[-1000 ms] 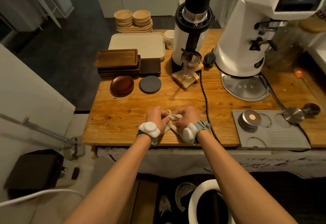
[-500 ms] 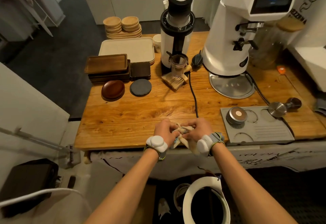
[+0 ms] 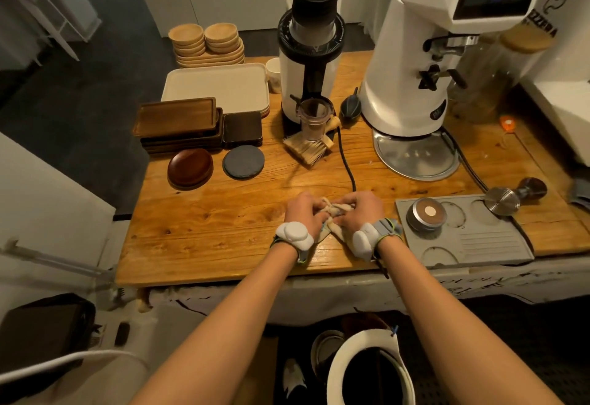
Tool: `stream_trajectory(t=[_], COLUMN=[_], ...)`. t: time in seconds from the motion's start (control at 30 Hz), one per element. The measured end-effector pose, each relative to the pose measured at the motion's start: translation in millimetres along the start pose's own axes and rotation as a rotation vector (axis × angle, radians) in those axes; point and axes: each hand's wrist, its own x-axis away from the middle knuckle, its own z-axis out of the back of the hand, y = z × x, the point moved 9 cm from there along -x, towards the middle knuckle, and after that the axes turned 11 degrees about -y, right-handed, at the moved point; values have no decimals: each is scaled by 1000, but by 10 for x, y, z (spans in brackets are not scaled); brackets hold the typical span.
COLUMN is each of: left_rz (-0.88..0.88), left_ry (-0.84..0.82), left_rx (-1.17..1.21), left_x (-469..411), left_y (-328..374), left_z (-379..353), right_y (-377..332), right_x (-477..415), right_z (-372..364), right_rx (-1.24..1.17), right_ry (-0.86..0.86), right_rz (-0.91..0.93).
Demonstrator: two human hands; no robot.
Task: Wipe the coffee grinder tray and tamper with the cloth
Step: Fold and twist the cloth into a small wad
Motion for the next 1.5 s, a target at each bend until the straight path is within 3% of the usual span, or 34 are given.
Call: stream_trajectory(t=[0.67, 1.0, 1.27, 1.5], left_rz=[21, 101, 47, -68], left_ry=[23, 13, -12, 74], left_rx=[-50, -39, 65, 109], left_x=[-885, -617, -130, 69], left_y=[21, 0, 3, 397], left_z=[270, 235, 64, 25], right_y=[-296, -247, -207, 3], right_x=[-915, -658, -177, 253], right_z=[342, 250, 174, 504], right_rx=[70, 53, 163, -17], right_ry=[47, -26, -160, -57], right_rz=[22, 18, 68, 67])
